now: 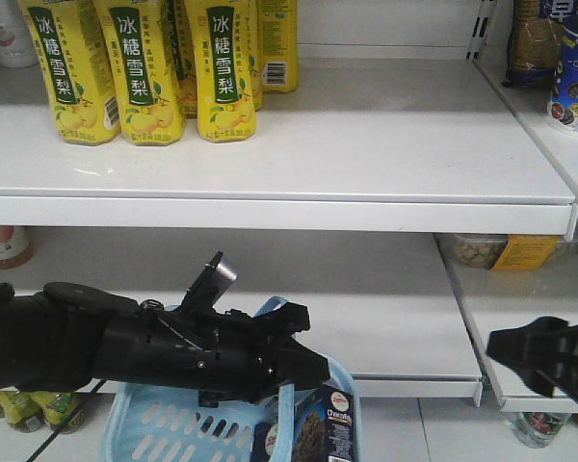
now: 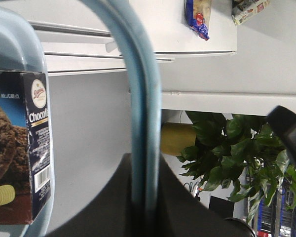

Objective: Left arm holds basket, right arm returns cookies
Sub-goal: 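Reach the right gripper down into the basket toward the cookie box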

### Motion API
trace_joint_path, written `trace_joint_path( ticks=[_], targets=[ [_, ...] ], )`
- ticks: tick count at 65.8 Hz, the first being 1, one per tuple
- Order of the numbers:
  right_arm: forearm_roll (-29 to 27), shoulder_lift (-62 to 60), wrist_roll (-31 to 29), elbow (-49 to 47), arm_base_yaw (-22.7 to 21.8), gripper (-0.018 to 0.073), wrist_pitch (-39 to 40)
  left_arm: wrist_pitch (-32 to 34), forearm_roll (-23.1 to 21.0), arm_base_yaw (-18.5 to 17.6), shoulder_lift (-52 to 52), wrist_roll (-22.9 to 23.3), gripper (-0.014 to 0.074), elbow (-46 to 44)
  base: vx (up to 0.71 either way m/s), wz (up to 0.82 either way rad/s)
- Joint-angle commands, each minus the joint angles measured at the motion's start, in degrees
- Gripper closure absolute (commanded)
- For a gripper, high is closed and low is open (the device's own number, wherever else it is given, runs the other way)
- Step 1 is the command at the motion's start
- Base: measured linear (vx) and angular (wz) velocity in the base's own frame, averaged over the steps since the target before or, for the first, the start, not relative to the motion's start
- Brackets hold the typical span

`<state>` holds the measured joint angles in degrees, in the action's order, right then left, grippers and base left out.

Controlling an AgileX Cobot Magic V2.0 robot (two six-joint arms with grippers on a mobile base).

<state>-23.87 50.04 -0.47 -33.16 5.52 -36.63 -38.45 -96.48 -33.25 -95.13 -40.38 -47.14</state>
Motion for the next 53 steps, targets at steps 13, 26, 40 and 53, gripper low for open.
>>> trace_joint_path(
  ticks=[13,26,40,53],
  targets=[
    [-11.89,15.76,-9.40,-2.22,8.30,0.0167,3.58,-2.17,-2.96,-0.02,2.67,-0.87,0.0603,-1.59,0.00,0.00],
    [-15.06,24.50,-11.52,-3.80,10.24,0.0139,4.16,-2.17,-2.96,-0.02,2.67,-0.87,0.0603,-1.59,0.00,0.00],
    [-22.98,33.00,-19.30,-8.80,10.24,0.0071,-4.20,-2.17,-2.96,-0.02,2.67,-0.87,0.0603,-1.59,0.00,0.00],
    [-30.92,37.38,-27.04,-9.29,10.24,0.0069,-6.54,-2.17,-2.96,-0.02,2.67,-0.87,0.0603,-1.59,0.00,0.00]
  ],
)
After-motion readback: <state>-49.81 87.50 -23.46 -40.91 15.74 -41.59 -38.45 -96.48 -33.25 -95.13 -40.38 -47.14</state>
